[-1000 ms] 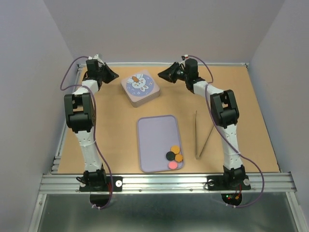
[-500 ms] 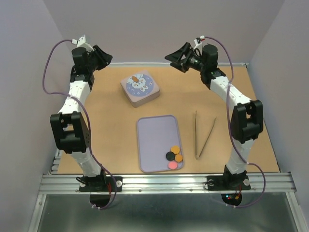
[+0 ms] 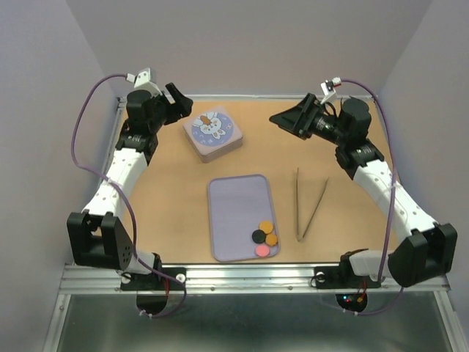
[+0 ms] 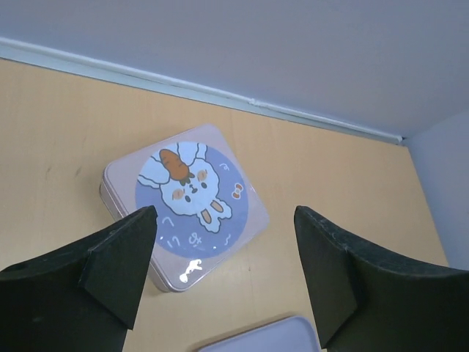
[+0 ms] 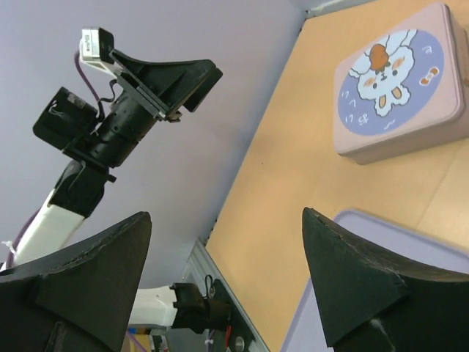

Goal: Pack the cookies

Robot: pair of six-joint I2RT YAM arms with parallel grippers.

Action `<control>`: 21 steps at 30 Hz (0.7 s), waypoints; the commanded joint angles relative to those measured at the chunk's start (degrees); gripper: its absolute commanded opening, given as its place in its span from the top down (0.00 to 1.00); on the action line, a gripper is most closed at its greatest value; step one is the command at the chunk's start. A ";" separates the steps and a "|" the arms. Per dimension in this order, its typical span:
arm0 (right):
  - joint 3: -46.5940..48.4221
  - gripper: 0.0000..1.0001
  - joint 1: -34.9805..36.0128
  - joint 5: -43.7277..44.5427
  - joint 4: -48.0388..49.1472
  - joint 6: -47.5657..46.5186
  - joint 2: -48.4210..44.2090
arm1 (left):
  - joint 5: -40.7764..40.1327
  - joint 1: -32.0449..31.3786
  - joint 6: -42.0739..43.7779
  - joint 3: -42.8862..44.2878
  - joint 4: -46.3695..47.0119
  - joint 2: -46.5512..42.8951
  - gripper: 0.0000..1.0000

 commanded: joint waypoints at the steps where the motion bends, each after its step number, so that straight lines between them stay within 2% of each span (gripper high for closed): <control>1: -6.32 0.11 0.01 -0.20 -5.09 -2.91 -9.50 | -7.22 -2.92 4.25 -4.34 -2.68 -9.63 0.13; 7: -11.95 0.06 0.01 2.60 -14.66 -5.28 -22.25 | -17.85 -4.86 6.10 -14.36 -5.76 -22.19 0.10; 10: -12.05 0.03 0.09 3.75 -19.94 -7.30 -25.24 | -23.03 -4.94 7.59 -23.40 -2.61 -28.87 0.08; 12: -12.65 0.00 0.01 4.10 -22.31 -8.26 -27.62 | -25.93 -4.94 8.38 -32.45 3.54 -33.78 0.06; 15: -15.11 0.00 0.01 4.97 -22.76 -9.93 -30.87 | -36.02 -4.94 9.69 -43.71 12.21 -39.23 0.05; 17: -16.52 0.00 0.01 6.64 -22.59 -10.29 -33.06 | -38.68 -4.94 10.32 -50.72 17.07 -41.62 0.05; 21: -19.33 0.00 0.01 15.67 -22.68 -8.62 -35.61 | -40.44 -4.86 14.62 -59.71 34.12 -44.01 0.01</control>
